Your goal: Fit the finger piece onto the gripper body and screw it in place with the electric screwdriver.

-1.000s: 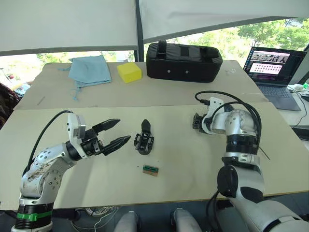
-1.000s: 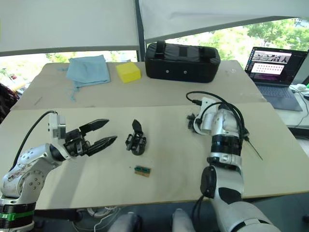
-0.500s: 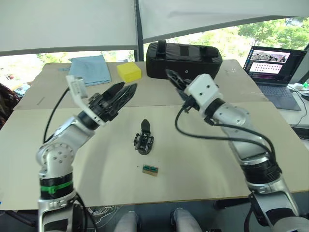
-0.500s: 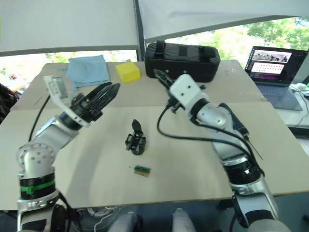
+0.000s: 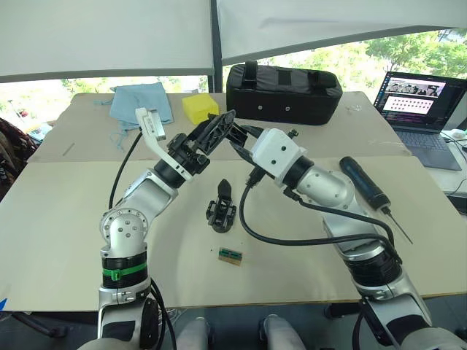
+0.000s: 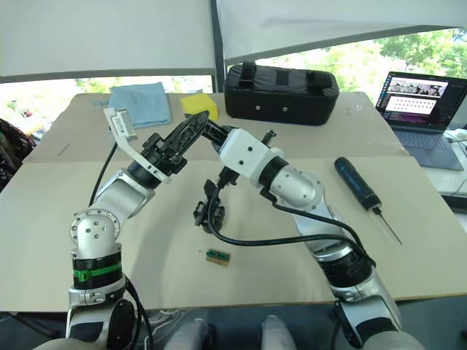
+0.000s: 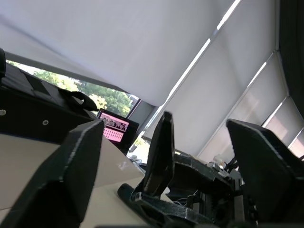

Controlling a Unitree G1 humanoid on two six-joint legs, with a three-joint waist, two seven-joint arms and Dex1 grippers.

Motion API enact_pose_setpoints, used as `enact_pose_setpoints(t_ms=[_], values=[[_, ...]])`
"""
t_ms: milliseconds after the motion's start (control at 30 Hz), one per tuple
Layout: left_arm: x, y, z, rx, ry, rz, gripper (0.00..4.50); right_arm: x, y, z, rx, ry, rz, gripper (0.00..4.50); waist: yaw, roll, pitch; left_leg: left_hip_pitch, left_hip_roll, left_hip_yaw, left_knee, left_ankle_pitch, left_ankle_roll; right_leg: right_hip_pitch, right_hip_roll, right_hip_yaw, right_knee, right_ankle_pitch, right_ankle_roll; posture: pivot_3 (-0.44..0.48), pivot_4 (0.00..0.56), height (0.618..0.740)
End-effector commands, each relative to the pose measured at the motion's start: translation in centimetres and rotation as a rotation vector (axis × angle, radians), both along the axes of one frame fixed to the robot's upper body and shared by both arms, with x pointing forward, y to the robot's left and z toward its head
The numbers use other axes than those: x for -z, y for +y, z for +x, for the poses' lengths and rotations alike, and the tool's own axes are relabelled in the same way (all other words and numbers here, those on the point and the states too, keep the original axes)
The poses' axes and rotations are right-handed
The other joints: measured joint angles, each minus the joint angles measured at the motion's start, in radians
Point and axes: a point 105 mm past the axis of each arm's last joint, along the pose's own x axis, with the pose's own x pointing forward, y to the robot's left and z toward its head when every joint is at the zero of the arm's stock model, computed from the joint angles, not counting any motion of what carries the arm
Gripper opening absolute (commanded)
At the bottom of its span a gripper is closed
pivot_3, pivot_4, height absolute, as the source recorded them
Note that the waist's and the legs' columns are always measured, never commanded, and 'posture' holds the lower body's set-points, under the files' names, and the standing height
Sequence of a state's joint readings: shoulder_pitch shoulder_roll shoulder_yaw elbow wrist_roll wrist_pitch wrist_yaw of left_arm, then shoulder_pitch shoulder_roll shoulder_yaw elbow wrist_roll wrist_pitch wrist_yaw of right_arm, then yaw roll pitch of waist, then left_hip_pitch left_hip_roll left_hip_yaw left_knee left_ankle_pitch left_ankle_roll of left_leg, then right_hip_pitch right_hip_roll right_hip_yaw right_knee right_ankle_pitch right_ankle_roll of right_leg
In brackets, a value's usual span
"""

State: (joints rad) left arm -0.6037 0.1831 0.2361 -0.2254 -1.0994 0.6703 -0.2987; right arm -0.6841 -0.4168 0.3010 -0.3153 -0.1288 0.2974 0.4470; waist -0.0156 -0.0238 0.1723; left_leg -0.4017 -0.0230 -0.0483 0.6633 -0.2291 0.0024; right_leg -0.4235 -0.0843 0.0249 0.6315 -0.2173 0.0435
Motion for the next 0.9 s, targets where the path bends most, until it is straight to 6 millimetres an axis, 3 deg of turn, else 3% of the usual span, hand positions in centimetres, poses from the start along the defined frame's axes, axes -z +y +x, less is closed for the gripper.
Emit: enact_pose_setpoints(t_ms=[33,167,300,367,467,600,733,900], values=[[-1.6,-0.1,-0.7,-0.018,-0.072,-0.03,2.16,-1.0,0.4,-1.0,-0.021,-0.056,0.007,1.1,0.0,0.0,0.0,0.0,0.0,0.0,0.0,0.0,0.0,0.0,0.0,0.0,0.0,0.0,0.0,0.0,0.15,0.74],[-1.3,-0.4,-0.9,-0.012,-0.071,-0.032,0.13,-0.8,0.4,-1.0,-0.019,-0.05,0.003,1.1,-0.001,0.0,0.0,0.0,0.0,0.0,0.0,0.0,0.0,0.0,0.0,0.0,0.0,0.0,0.0,0.0,0.15,0.74],[-1.2,-0.6,-1.0,-0.002,-0.073,-0.043,0.05,-1.2,0.3,-1.2,-0.034,-0.041,0.034,1.1,0.001,0.0,0.0,0.0,0.0,0.0,0.0,0.0,0.0,0.0,0.0,0.0,0.0,0.0,0.0,0.0,0.15,0.74],[-1.3,-0.4,-1.0,-0.008,-0.075,-0.061,0.0,-1.6,0.3,-1.4,-0.05,-0.043,0.047,2.17,0.001,0.0,0.0,0.0,0.0,0.0,0.0,0.0,0.0,0.0,0.0,0.0,0.0,0.0,0.0,0.0,0.15,0.74],[-1.7,0.2,-1.0,-0.006,-0.095,-0.088,0.0,-2.2,0.0,-1.6,-0.08,-0.05,0.042,3.21,0.001,0.0,0.0,0.0,0.0,0.0,0.0,0.0,0.0,0.0,0.0,0.0,0.0,0.0,0.0,0.0,0.15,0.74],[-2.2,1.8,-0.8,0.013,-0.186,0.035,0.0,-2.3,-1.3,-2.0,-0.24,0.096,0.013,4.48,0.0,0.0,0.0,0.0,0.0,0.0,0.0,0.0,0.0,0.0,0.001,0.0,0.0,0.0,0.0,0.0,0.15,0.74],[-2.5,3.4,-0.8,0.11,-0.218,0.13,0.0,-1.8,-3.0,-2.9,-0.421,0.407,-0.017,4.48,-0.001,0.0,0.0,0.001,0.002,0.0,0.0,0.0,0.0,0.002,0.003,0.0,-0.001,0.001,-0.001,0.0,0.15,0.74],[-0.4,3.3,-2.6,0.369,-0.143,0.355,0.0,-1.0,-4.6,-4.0,-0.545,0.89,0.051,4.48,-0.004,0.0,0.001,0.001,0.004,0.0,0.0,0.0,0.001,0.002,0.004,-0.001,-0.001,0.0,-0.002,0.0,0.15,0.74]])
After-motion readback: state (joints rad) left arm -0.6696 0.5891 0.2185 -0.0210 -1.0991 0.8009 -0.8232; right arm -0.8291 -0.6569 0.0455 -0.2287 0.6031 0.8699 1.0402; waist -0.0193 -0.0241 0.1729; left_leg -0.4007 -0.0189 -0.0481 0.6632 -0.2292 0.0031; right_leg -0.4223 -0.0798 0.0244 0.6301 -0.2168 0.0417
